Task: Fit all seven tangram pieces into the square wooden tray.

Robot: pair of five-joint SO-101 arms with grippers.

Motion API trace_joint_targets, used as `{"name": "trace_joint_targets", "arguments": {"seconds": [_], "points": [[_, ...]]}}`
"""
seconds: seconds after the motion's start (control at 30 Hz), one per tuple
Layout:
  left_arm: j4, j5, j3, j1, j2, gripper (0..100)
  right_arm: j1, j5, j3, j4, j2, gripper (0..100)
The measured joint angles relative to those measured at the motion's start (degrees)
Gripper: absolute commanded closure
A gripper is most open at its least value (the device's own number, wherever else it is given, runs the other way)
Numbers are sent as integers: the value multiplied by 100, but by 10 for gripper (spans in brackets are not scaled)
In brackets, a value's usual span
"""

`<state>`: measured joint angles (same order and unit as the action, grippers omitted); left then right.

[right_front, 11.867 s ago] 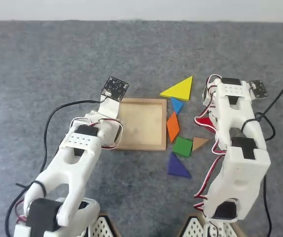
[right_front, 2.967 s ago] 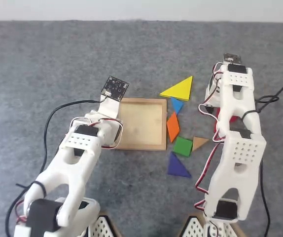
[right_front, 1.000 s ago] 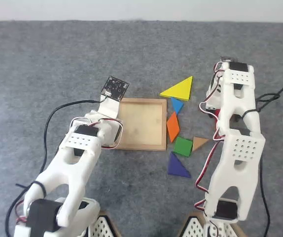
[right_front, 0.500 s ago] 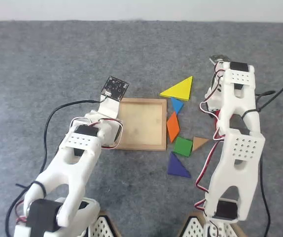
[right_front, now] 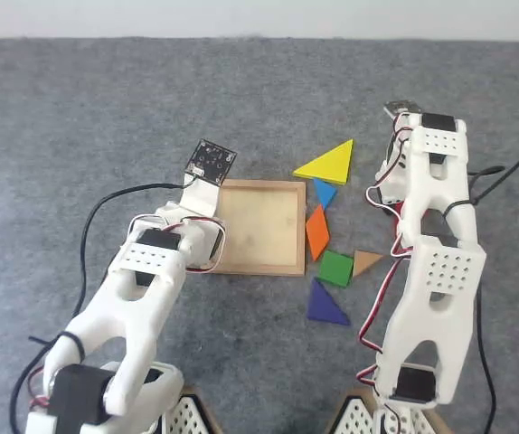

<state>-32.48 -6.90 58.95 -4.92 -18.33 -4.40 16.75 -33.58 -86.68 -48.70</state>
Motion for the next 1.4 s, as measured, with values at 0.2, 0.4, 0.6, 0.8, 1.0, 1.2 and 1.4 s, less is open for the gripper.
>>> {"name": "trace_joint_targets", "arguments": {"seconds": [0.2, 0.4, 0.6, 0.8, 1.0, 1.2, 1.4], "points": [[0, 0, 0, 0, 0, 962, 0, 0, 0, 0, 0, 708], [0, 0, 0, 0, 0, 962, -44, 0, 0, 26, 0, 749], [0, 0, 0, 0, 0, 962, -44, 0, -9, 26, 9, 750], [0, 0, 0, 0, 0, 962, -88, -105, -9, 18, 9, 750], [0, 0, 0, 0, 0, 962, -97, -316, -70, -176, 44, 750], [0, 0, 0, 0, 0, 962, -97, -466, -70, -378, 97, 750], [0, 0, 0, 0, 0, 962, -44, -633, -70, -633, 404, 750]]}}
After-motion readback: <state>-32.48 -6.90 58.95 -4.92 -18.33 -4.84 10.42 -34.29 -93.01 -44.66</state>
